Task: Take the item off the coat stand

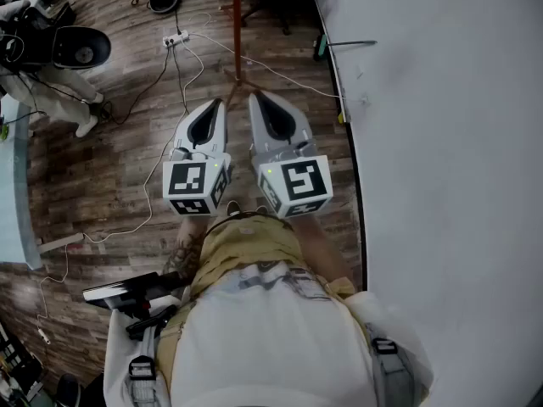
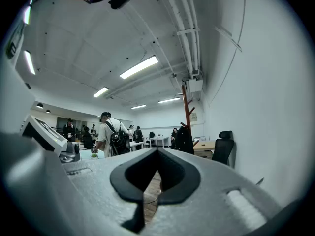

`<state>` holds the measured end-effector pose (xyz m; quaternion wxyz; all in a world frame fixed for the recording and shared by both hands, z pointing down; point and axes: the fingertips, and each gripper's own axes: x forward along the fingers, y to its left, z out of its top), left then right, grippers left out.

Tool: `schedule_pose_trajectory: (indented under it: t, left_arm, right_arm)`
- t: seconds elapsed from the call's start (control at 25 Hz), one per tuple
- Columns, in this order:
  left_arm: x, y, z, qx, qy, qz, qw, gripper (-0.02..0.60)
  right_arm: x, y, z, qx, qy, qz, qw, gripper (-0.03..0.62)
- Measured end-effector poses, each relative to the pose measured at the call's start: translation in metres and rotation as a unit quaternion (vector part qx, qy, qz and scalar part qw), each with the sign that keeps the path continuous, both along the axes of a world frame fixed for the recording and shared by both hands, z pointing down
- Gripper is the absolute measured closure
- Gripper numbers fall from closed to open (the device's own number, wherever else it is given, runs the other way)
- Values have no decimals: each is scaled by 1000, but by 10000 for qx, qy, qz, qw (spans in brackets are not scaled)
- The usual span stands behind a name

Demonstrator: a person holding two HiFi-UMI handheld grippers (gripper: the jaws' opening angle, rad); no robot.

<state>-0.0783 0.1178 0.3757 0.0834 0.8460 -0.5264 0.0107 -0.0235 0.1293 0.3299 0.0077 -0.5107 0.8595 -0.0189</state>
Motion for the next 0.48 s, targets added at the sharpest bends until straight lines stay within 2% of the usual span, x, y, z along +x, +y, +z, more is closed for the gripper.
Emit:
schedule_pose_trajectory:
  t: [0.2, 0.48]
  left_arm:
    - [4, -5, 4, -3, 12, 35, 10000, 580]
    - [-13, -10, 17, -199, 52, -13, 9998, 580]
  right_arm:
    - [2, -6, 4, -31, -59, -3, 10000, 597]
    - [1, -15, 17, -248, -119, 92, 9996, 594]
